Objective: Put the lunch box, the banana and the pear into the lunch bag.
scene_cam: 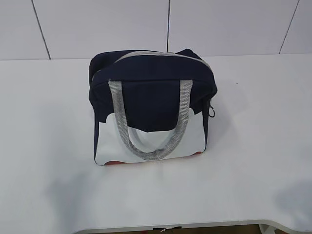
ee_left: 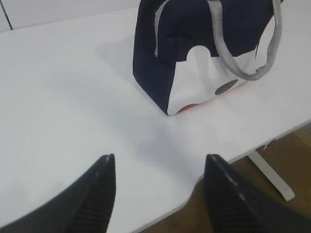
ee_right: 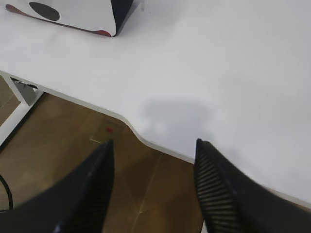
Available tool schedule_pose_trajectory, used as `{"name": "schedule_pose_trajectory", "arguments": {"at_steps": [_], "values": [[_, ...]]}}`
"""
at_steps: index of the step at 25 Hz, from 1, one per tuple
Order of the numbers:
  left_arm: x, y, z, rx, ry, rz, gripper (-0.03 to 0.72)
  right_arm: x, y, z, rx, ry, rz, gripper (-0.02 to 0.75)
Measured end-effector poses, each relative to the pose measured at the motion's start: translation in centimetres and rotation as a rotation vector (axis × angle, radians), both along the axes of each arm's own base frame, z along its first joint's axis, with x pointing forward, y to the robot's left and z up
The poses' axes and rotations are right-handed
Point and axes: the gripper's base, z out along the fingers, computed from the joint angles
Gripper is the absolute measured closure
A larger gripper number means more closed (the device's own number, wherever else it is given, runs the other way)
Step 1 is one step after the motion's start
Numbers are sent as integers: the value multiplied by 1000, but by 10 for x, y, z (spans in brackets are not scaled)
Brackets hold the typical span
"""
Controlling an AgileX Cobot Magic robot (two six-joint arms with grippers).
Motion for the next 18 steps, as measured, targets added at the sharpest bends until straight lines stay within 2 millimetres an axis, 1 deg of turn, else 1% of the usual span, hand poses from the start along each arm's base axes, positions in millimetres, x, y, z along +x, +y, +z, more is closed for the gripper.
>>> {"name": "schedule_pose_trajectory", "arguments": {"at_steps": [4,8,14,18], "values": [[2,1,-5,-34,-83,22,274,4,2,-1,12,-29,3,296],[7,1,-8,-57,-127,39,274,7,3,-4,13,-38,4,296],[8,1,-8,-57,-128,40,274,7,4,-4,14,-41,5,296],[3,1,-5,-43,-102,26,274,8,4,-4,15,-42,5,296]]}}
